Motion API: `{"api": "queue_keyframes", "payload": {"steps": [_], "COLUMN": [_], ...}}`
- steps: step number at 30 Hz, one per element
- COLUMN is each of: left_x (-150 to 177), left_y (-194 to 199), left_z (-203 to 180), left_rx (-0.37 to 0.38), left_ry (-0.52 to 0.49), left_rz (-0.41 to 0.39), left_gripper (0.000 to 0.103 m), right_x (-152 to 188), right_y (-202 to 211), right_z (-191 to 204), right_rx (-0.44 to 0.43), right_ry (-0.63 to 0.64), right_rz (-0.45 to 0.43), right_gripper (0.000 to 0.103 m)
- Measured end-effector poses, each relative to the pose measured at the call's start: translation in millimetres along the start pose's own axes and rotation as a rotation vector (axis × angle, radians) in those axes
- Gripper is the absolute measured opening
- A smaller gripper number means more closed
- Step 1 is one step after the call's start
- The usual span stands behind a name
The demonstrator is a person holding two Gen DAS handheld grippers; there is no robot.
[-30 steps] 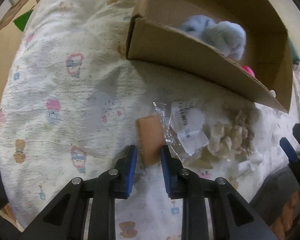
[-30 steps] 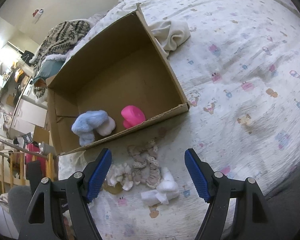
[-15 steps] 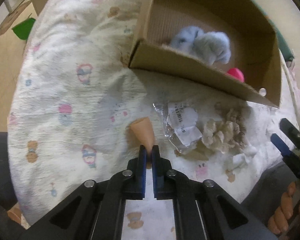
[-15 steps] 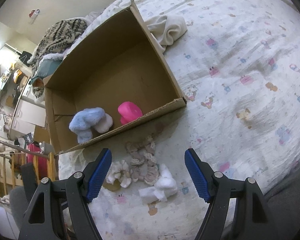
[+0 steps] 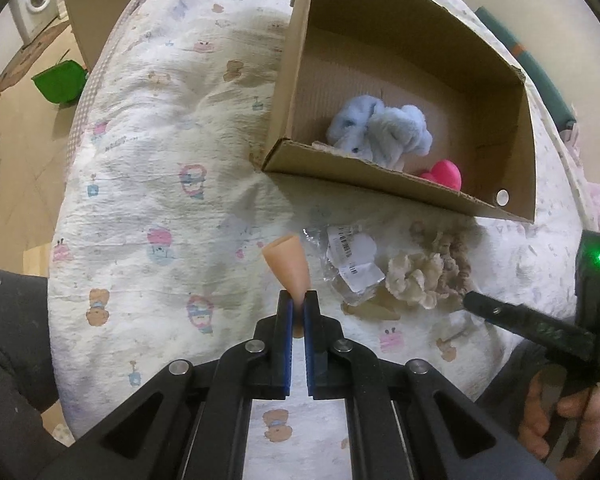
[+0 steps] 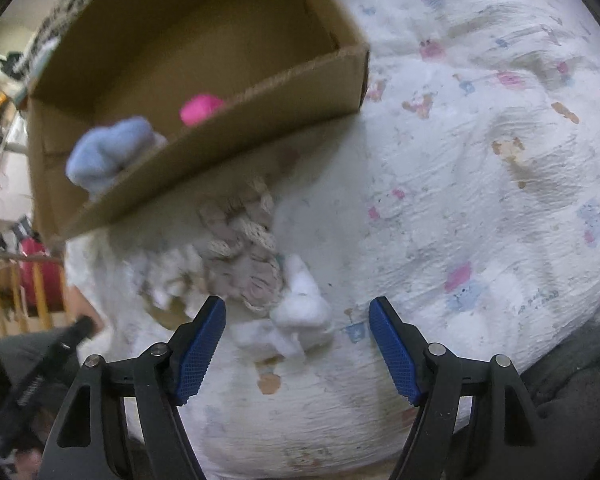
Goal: Organize soft objects
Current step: 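Grasp the tan cylinder with the left gripper while the right grasps the white sock, then lower the tan cylinder and white sock into the box and open both grippers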
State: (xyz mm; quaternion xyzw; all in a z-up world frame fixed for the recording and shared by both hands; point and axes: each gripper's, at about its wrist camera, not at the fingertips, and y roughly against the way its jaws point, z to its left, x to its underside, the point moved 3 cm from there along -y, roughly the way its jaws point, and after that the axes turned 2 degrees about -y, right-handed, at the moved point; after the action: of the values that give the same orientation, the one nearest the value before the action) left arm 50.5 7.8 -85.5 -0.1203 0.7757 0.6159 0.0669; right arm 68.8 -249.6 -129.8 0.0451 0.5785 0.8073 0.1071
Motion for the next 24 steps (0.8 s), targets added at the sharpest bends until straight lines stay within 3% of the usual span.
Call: {"api": "queue_keyframes", "payload": {"steps": [1, 4, 12, 24], "left_x": [-0.9, -0.6, -1.5, -2.0], "left_y": [3.0, 0.9, 5.0, 16.2], "left_z": [3.6, 3.8, 1.1, -2.1], "left_rx": [0.003, 0.003, -0.012, -0.052], "left_ry": [0.003, 0.008, -0.001, -0.04], "left_rz": [0.001, -0.001, -0.029, -0.09], "left_gripper": [0.005, 0.005, 0.005, 0.005], "right_x": [0.4, 4.5, 4.3, 6.3], "right_y": [-0.3, 2.4, 34.8, 103.4], "right_z": [1.7, 5.6, 16.8, 38.8], "right_rx": [0.0, -0.011, -0.048, -0.259], "right_ry": [0.009, 0.013, 0.053, 0.099], "right_rz": [0.001, -0.007, -0.164, -0.423], "right_gripper": [0.044, 0.028, 0.027, 0.027]}}
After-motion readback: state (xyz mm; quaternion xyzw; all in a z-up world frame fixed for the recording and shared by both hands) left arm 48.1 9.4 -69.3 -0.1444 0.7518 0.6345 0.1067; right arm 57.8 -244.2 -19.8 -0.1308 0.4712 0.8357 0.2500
